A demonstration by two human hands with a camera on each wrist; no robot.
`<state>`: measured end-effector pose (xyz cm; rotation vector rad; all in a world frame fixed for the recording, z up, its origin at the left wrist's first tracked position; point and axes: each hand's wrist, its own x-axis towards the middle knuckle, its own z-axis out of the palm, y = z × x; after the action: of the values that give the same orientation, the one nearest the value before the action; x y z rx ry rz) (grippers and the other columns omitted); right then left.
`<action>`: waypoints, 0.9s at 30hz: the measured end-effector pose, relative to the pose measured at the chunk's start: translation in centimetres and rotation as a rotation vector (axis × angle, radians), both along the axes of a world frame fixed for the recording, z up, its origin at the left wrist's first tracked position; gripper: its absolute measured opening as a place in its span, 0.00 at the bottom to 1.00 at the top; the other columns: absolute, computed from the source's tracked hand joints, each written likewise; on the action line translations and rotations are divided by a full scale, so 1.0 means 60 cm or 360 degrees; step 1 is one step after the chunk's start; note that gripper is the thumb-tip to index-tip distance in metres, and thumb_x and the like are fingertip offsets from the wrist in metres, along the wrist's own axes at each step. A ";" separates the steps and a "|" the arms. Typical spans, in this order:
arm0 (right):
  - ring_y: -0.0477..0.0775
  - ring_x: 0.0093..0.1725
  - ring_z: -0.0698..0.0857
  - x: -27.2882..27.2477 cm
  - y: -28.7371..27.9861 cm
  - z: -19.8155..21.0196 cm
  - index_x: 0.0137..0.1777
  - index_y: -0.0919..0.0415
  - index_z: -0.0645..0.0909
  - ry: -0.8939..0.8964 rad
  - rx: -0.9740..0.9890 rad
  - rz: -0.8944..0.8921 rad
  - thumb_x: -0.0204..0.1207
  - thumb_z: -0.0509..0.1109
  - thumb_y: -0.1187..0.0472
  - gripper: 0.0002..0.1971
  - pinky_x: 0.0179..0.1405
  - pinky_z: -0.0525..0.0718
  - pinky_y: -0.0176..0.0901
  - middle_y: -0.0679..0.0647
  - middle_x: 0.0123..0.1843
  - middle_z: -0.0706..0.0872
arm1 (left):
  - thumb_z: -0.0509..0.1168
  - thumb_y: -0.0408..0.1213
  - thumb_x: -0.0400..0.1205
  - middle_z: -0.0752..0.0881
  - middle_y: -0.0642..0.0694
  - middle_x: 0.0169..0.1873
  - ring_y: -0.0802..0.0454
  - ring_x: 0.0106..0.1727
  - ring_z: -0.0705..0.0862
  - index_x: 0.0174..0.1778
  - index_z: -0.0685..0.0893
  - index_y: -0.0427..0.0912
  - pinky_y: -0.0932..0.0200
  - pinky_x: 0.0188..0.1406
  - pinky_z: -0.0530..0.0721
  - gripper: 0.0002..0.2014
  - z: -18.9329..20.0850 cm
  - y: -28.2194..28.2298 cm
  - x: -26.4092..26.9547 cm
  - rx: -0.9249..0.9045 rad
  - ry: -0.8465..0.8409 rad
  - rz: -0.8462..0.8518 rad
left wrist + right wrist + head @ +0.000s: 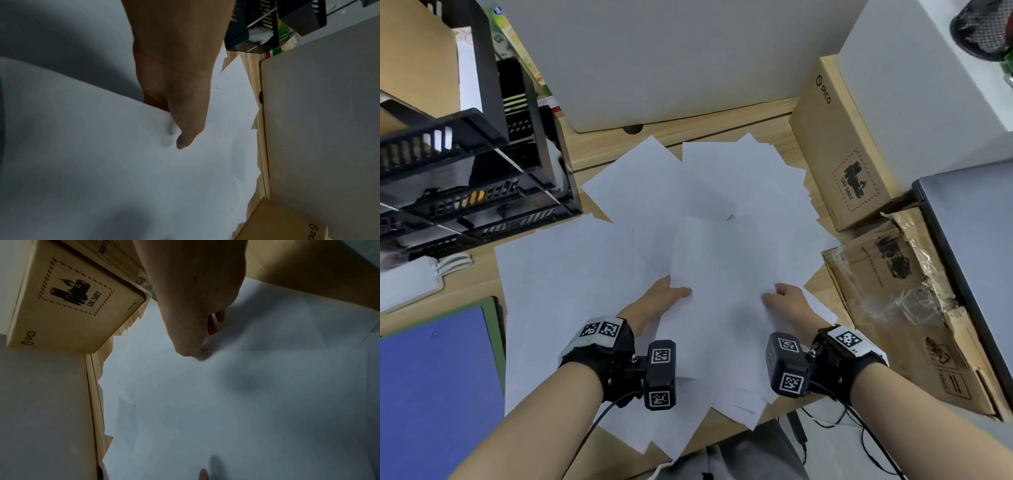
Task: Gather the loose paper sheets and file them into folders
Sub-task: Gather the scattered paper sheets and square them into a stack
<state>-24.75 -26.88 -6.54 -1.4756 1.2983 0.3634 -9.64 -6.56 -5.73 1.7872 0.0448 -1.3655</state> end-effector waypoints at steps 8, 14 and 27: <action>0.53 0.29 0.64 -0.002 -0.048 0.033 0.32 0.57 0.65 0.0057 -0.0079 -0.0239 0.78 0.58 0.71 0.14 0.27 0.60 0.42 0.53 0.32 0.66 | 0.60 0.30 0.83 0.80 0.45 0.55 0.45 0.53 0.81 0.66 0.77 0.44 0.52 0.55 0.80 0.16 -0.030 0.049 0.042 0.0183 -0.0525 0.0483; 0.51 0.33 0.70 0.022 -0.037 0.023 0.52 0.62 0.71 0.0054 0.0020 -0.0271 0.80 0.64 0.65 0.05 0.30 0.66 0.42 0.55 0.38 0.72 | 0.64 0.30 0.81 0.58 0.45 0.82 0.47 0.83 0.57 0.82 0.66 0.45 0.50 0.81 0.59 0.31 -0.020 0.013 0.073 0.0294 -0.0960 -0.0132; 0.47 0.35 0.82 0.035 -0.018 0.068 0.52 0.60 0.78 -0.0115 0.0059 -0.0021 0.79 0.64 0.68 0.05 0.21 0.78 0.27 0.52 0.39 0.82 | 0.65 0.33 0.84 0.74 0.47 0.63 0.51 0.62 0.75 0.77 0.67 0.42 0.59 0.57 0.72 0.25 -0.011 -0.049 0.045 0.0119 -0.0409 0.0015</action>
<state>-22.62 -27.94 -2.48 -1.4357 1.2370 0.3207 -6.94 -9.53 -6.38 2.0098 -0.0344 -1.1309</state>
